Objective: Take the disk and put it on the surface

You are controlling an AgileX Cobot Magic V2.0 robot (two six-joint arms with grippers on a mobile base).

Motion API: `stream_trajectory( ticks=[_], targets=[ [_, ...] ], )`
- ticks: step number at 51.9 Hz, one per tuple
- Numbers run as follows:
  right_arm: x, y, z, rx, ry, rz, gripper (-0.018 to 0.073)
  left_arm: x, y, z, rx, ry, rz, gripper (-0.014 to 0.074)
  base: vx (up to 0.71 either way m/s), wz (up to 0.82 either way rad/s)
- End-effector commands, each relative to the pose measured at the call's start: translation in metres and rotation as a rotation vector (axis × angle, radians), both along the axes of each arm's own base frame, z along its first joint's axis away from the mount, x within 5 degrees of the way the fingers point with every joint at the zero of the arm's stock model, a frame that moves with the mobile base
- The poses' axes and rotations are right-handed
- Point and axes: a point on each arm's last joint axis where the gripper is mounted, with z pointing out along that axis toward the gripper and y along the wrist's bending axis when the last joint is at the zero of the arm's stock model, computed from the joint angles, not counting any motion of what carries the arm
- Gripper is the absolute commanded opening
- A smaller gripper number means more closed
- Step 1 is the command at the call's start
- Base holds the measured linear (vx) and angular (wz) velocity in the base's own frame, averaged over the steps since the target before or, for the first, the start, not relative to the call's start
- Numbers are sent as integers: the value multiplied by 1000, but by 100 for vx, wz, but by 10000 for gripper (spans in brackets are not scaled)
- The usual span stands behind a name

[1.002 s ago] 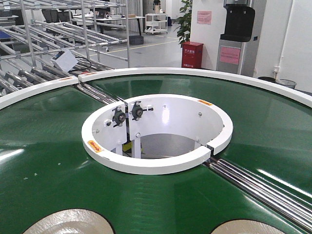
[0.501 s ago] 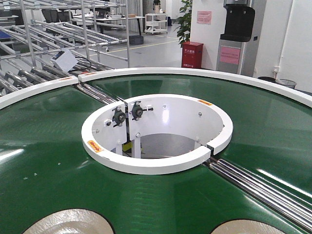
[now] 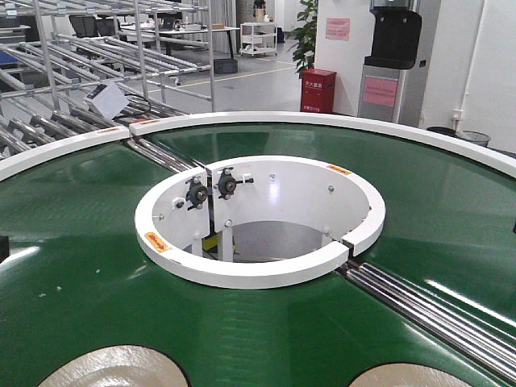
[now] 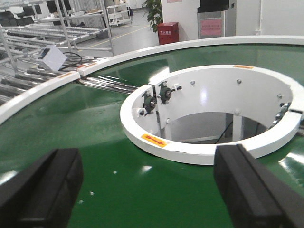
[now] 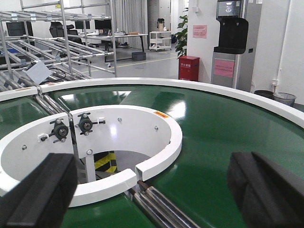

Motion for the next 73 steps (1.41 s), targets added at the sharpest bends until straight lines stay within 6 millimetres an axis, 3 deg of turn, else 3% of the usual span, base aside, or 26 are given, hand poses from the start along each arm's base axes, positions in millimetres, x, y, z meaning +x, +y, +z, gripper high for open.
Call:
stream_trajectory(
  ticks=[1,7,14,24,29,35,43,48,50,63,73],
  targets=[
    [-3,0,20,53,-117,6,698,-1,0,19,-122,-65,8,660,0,0],
    [-3,0,17,87,59,2,659,0,-3,23,-156,122,-10,590,0,0],
    [18,8,6,90,329,55,591,24,-26,24,-137,318,-172,472,0,0],
    [53,59,-19,154,639,505,543,59,-84,4,-337,524,-686,382,0,0],
    [67,76,-34,239,758,706,543,77,-89,-10,-444,584,-720,382,0,0],
    [79,68,-45,255,857,725,543,100,-60,-32,-402,647,-557,382,0,0],
    [78,24,-44,360,909,586,543,114,23,-58,-321,735,-210,382,0,0],
    [71,5,-38,399,894,539,543,118,65,-75,-348,794,-59,382,0,0],
    [69,1,-35,407,872,520,543,122,73,-83,-354,805,-38,382,0,0],
    [70,-5,-28,422,801,470,543,146,82,-144,-346,973,-82,382,0,0],
    [71,-6,-28,426,786,460,543,153,81,-165,-364,1011,-136,382,0,0]
  ],
)
